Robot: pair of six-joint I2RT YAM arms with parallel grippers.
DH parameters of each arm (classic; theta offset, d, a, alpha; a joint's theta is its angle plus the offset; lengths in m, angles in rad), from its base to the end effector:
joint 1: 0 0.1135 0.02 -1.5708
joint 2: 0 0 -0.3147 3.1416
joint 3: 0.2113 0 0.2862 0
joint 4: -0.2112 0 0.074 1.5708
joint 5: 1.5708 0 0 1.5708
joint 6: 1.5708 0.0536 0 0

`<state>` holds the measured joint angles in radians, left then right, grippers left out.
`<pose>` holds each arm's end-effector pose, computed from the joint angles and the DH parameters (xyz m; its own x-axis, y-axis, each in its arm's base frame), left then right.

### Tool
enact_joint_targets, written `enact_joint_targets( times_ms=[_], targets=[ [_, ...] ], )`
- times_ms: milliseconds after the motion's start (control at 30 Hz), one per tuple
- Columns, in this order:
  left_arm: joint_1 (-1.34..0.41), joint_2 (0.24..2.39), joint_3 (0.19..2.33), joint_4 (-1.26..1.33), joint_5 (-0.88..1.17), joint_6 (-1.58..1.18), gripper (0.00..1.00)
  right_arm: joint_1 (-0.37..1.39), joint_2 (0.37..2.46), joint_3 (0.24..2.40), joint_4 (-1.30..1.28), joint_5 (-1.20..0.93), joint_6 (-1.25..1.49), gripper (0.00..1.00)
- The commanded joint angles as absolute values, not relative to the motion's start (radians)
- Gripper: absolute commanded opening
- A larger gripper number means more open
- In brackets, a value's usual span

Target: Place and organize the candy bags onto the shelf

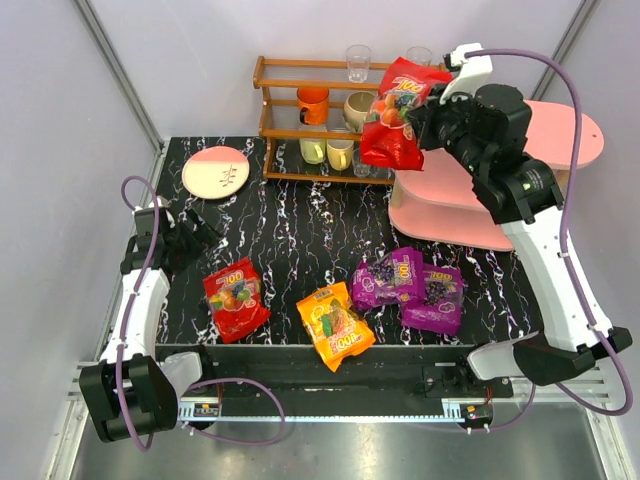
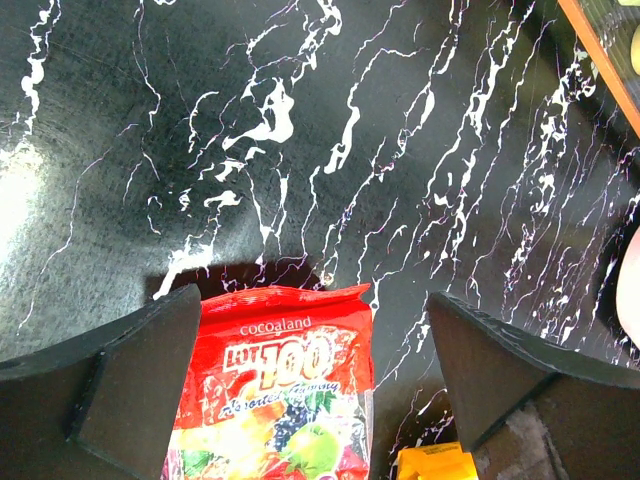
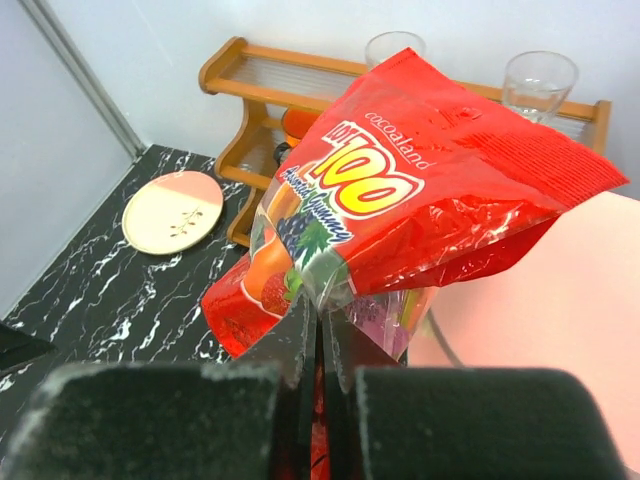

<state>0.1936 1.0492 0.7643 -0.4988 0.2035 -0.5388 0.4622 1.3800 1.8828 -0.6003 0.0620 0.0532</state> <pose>0.2359 0.0352 0.2760 -0.5699 -0.6238 -0.5348 -0.3965 0.7789 -0.4859 0.2731 0.1324 0.5975 -0.1076 0.0057 -0.9942 -0.3847 0.9219 0.0469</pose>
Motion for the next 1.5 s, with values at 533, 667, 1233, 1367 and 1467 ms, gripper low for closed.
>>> enact_joint_targets(
  times_ms=[533, 667, 1233, 1367, 1467],
  targets=[
    [0.212, 1.058, 0.764, -0.439, 0.275, -0.545, 0.99, 0.006, 1.545, 2.154, -0.578, -0.380, 0.166, 0.00],
    [0.212, 1.058, 0.762, -0.440, 0.276, -0.545, 0.99, -0.055, 1.566, 2.146, -0.595, -0.488, 0.173, 0.00],
    [0.218, 1.062, 0.761, -0.437, 0.284, -0.543, 0.99, -0.189, 1.651, 2.163, -0.634, -0.476, 0.179, 0.46],
    [0.219, 1.062, 0.758, -0.436, 0.287, -0.543, 0.99, -0.192, 1.644, 2.177, -0.632, -0.370, 0.202, 0.73],
    [0.221, 1.062, 0.759, -0.434, 0.288, -0.543, 0.99, -0.192, 1.625, 2.200, -0.635, -0.284, 0.221, 0.87]
  ],
)
